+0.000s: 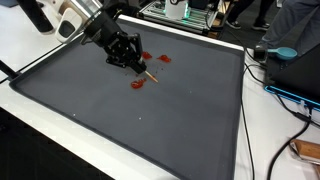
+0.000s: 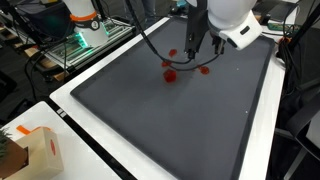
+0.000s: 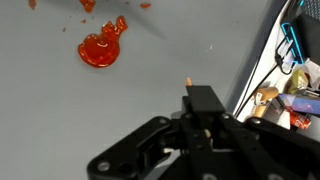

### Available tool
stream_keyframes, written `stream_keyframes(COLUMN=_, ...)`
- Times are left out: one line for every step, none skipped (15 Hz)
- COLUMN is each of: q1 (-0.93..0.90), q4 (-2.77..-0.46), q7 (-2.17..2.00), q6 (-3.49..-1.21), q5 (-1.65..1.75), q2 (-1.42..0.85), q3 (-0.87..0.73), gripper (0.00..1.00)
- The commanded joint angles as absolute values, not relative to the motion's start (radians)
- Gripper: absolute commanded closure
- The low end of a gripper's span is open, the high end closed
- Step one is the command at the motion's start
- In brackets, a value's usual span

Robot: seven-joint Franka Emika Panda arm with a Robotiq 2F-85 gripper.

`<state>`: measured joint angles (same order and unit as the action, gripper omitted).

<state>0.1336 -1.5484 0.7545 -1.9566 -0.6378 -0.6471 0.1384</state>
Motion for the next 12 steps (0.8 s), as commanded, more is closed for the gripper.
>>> stream_keyframes(q1=0.149, q4=-1.52, q7=0.741, q6=-1.939, q5=-0.665, q2=-0.689, q3=0.156, gripper=0.97)
stream_keyframes(q1=0.149, q4=-1.517, q7=0.74, q6=-1.938, q5=-0.667, q2=-0.696, q3=0.157, gripper=0.97)
stream_keyframes(q1=0.148, q4=-1.516, q7=0.738, q6=-1.936, q5=-0.667, q2=-0.703, q3=0.158, gripper=0.97)
stream_keyframes(q1=0.146, q4=-1.514, q7=0.737, q6=-1.937, q5=-0.667, q2=-0.711, q3=0.16, gripper=0.97)
stream_keyframes(q1=0.146, q4=-1.513, q7=0.735, q6=-1.937, q5=-0.667, q2=-0.717, q3=0.162, gripper=0.97)
stream_keyframes(q1=0.146, q4=-1.512, q7=0.733, q6=-1.938, q5=-0.668, q2=-0.724, q3=0.165, gripper=0.97)
stream_keyframes(q1=0.146, q4=-1.51, q7=0.731, q6=-1.94, q5=-0.668, q2=-0.729, q3=0.167, gripper=0.97)
stream_keyframes(q1=0.145, q4=-1.508, q7=0.728, q6=-1.945, q5=-0.669, q2=-0.734, q3=0.168, gripper=0.97)
stream_keyframes(q1=0.144, q4=-1.506, q7=0.726, q6=-1.946, q5=-0.667, q2=-0.738, q3=0.169, gripper=0.97)
stream_keyframes(q1=0.142, q4=-1.505, q7=0.722, q6=-1.951, q5=-0.665, q2=-0.742, q3=0.169, gripper=0.97)
stream_keyframes(q1=0.143, q4=-1.502, q7=0.721, q6=-1.95, q5=-0.665, q2=-0.745, q3=0.17, gripper=0.97)
stream_keyframes(q1=0.143, q4=-1.5, q7=0.718, q6=-1.951, q5=-0.664, q2=-0.749, q3=0.171, gripper=0.97)
